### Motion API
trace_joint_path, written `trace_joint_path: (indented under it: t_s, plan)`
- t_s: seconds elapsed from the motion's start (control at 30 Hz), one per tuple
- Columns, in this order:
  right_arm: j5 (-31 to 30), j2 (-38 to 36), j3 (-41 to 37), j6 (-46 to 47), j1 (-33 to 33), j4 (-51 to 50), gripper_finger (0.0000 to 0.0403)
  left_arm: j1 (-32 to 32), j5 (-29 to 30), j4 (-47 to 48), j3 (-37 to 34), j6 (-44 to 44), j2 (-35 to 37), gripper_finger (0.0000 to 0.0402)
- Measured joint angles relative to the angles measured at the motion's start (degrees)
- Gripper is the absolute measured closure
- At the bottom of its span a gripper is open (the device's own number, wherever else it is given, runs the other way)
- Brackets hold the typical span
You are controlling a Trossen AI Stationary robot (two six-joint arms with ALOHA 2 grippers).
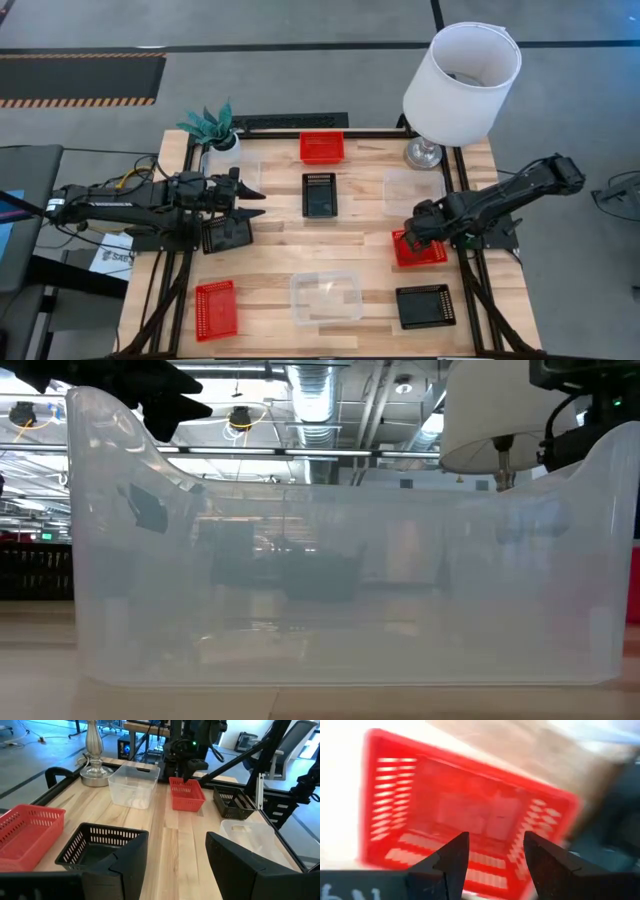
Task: Stack baskets by color
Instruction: Stack the middle red bin on top of the top red bin
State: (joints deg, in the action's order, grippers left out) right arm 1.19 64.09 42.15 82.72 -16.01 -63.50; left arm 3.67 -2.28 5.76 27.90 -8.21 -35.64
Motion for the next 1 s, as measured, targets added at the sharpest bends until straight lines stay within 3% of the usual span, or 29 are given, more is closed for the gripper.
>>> trace_joint_path:
  t_s: [0.3,0.63,1.0]
  plan:
    - [-0.9,2.1,0.1,1.1,0.0,17.0,0.0198,0.0,0.1,0.1,0.0,0.1,0.0,0.0212]
    - [1.2,12.2,2.7,1.2,0.1,18.3,0.0198,0.0,0.1,3.2,0.0,0.4,0.0,0.0212]
    - [0.4,14.0,8.2,-0.4,-0.2,17.4,0.0198,0.0,0.1,4.6,0.0,0.4,0.0,0.0212]
